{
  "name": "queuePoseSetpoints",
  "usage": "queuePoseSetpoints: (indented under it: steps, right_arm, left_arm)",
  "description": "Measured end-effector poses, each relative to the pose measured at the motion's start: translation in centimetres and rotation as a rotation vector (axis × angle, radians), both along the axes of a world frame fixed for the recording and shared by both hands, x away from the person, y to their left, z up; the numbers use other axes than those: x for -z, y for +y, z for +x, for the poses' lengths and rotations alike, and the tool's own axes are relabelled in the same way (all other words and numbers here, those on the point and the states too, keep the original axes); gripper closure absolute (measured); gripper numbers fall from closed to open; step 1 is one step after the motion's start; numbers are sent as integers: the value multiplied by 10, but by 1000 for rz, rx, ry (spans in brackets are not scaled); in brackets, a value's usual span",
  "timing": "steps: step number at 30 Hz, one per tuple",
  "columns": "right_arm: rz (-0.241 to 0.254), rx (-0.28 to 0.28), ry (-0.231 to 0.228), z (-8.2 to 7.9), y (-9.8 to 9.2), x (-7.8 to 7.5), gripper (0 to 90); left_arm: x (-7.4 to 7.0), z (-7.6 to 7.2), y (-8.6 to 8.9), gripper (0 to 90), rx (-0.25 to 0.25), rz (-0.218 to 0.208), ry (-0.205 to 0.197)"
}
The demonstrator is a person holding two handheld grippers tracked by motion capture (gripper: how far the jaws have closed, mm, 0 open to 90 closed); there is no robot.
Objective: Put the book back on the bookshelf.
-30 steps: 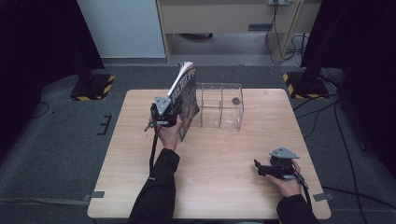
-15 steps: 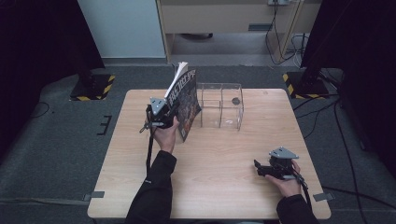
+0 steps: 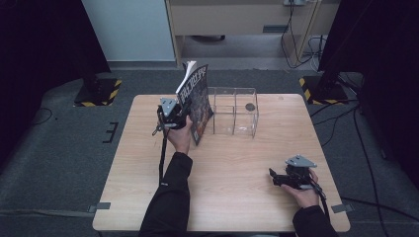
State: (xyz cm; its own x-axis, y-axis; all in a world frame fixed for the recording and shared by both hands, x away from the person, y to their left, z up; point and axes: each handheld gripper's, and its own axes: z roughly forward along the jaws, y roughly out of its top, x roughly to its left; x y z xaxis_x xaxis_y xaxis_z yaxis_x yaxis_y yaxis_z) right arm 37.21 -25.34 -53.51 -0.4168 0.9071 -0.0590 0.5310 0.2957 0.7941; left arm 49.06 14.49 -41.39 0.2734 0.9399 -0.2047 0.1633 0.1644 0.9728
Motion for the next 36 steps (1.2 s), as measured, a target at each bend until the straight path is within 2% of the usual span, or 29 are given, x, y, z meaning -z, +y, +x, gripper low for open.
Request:
queuePoseSetpoints:
  steps: [9,13,17,21,23,26,29,33,36]
  right_arm:
    - [-5,-6,0,-1,1,0,110]
    - [-2,-4,1,-1,1,0,110]
    - [-3,-4,0,-1,2,0,109]
    - [-4,-4,-4,-2,1,0,109]
    - [-6,-5,-5,-2,1,-1,108]
    - [-3,-6,-2,-2,2,0,108]
    - [-3,-6,1,-2,2,0,107]
    - [0,-3,0,-2,0,-1,106]
    - [4,8,0,-2,0,-2,105]
  left_arm:
    - [8,4,-7,822,-9,25,-12]
    - [12,2,-6,815,13,32,-17]
    - [11,-1,-5,793,21,50,-5]
    - [13,-5,-1,706,39,44,-1]
    - [14,-7,1,668,55,53,2]
    - [15,-12,4,546,63,50,-13]
    - [13,-19,7,463,76,73,-28]
    - [7,-32,14,375,113,86,-17]
    - [2,-41,19,330,112,106,-6]
